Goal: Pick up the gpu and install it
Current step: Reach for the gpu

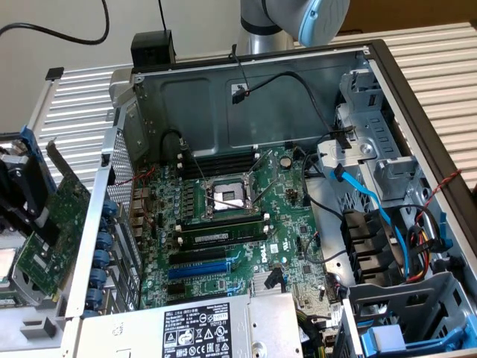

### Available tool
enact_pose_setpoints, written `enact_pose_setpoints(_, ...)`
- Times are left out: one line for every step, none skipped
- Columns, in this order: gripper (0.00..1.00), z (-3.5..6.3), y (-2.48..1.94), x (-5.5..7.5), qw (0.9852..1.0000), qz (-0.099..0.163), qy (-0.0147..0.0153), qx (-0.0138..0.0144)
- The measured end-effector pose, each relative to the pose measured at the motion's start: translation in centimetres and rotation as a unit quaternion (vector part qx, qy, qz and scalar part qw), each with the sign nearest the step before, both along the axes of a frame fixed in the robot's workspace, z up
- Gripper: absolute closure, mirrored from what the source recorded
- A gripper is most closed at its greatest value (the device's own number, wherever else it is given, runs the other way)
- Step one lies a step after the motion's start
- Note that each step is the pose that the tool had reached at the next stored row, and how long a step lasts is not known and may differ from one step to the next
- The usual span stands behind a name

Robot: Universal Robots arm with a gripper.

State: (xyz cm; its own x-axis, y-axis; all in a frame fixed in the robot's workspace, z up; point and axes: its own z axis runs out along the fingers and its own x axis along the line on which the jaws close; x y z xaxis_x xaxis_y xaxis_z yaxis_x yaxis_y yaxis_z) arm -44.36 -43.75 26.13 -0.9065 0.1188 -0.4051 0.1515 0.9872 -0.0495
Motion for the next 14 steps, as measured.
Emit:
enact_pose_setpoints(0.73, 0.45, 0.00, 0.0, 1.0000, 0.000, 0.0000, 0.0000)
enact_pose_setpoints(0.73, 0.89, 0.00, 0.0, 1.0000, 0.000, 0.0000, 0.0000)
enact_pose_setpoints(0.73, 1.39, 0.00, 0.0, 1.0000, 0.000, 0.0000, 0.0000)
enact_pose_setpoints(0.73, 1.84, 0.00, 0.0, 1.0000, 0.000, 0.0000, 0.0000)
enact_pose_setpoints(0.73, 2.29, 0.00, 0.0, 1.0000, 0.000, 0.0001, 0.0000)
enact_pose_setpoints(0.73, 2.76, 0.00, 0.0, 1.0000, 0.000, 0.0000, 0.0000)
enact_pose_setpoints(0.73, 3.21, 0.00, 0.0, 1.0000, 0.000, 0.0000, -0.0001)
enact_pose_setpoints(0.73, 3.65, 0.00, 0.0, 1.0000, 0.000, 0.0000, 0.0000)
enact_pose_setpoints(0.73, 4.09, 0.00, 0.0, 1.0000, 0.000, 0.0000, 0.0000)
enact_pose_setpoints(0.73, 4.58, 0.00, 0.0, 1.0000, 0.000, -0.0001, 0.0000)
enact_pose_setpoints(0.73, 5.03, 0.00, 0.0, 1.0000, 0.000, -0.0002, 0.0000)
enact_pose_setpoints(0.73, 5.42, 0.00, 0.0, 1.0000, 0.000, -0.0005, -0.0001)
enact_pose_setpoints(0.73, 5.68, -0.01, 0.0, 1.0000, 0.000, -0.0020, 0.0000)
enact_pose_setpoints(0.73, 6.04, -0.01, 0.0, 1.0000, 0.000, -0.0029, 0.0000)
